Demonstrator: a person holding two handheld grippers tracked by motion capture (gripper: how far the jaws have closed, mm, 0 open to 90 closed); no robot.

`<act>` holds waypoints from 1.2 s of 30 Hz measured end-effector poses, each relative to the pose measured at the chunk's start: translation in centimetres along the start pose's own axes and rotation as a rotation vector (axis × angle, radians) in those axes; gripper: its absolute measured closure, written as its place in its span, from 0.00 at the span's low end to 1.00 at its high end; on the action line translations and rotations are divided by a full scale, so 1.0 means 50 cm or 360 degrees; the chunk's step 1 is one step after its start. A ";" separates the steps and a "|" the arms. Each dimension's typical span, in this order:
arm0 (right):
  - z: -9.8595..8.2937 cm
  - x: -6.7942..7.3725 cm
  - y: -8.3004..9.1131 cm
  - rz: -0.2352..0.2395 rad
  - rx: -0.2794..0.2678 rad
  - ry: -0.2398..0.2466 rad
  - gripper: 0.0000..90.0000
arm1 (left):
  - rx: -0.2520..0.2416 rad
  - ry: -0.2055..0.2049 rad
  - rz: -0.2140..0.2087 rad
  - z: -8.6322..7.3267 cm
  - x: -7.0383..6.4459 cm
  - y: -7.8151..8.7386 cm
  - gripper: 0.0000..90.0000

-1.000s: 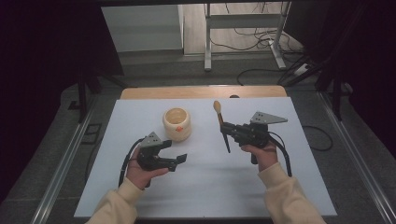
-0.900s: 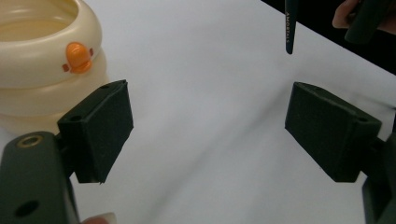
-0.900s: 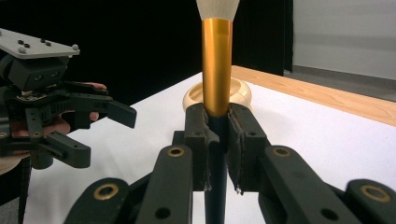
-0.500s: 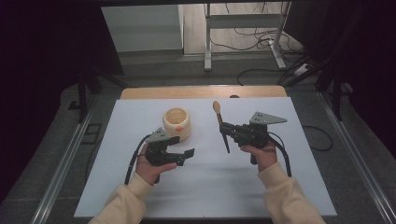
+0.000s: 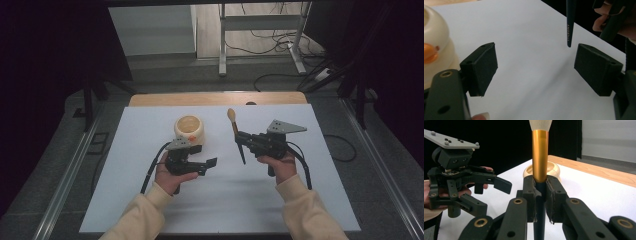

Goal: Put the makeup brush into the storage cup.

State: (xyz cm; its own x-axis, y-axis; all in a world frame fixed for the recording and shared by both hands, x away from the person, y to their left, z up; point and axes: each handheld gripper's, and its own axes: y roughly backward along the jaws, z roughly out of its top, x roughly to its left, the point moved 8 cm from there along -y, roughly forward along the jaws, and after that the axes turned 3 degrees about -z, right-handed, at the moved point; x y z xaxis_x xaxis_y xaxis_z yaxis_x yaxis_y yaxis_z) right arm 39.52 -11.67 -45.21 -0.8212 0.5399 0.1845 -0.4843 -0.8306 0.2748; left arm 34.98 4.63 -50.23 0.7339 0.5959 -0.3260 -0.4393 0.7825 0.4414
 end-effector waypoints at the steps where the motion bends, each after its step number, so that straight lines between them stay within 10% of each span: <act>1: 0.000 0.000 0.000 0.0000 0.0000 -0.0001 0.88 | 0.0001 -0.0001 -0.0007 0.001 -0.002 -0.004 0.21; 36: -0.003 0.009 -0.006 0.0024 -0.0005 0.0005 0.88 | -0.0022 -0.0003 -0.0164 0.055 -0.053 -0.113 0.27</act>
State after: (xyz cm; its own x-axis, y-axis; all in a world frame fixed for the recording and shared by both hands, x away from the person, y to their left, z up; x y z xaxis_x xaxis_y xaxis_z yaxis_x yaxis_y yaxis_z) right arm 39.25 -11.18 -45.34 -0.8295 0.5267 0.1857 -0.4726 -0.8392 0.2692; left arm 36.93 -1.84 -49.57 0.7766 0.5116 -0.3677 -0.3683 0.8421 0.3939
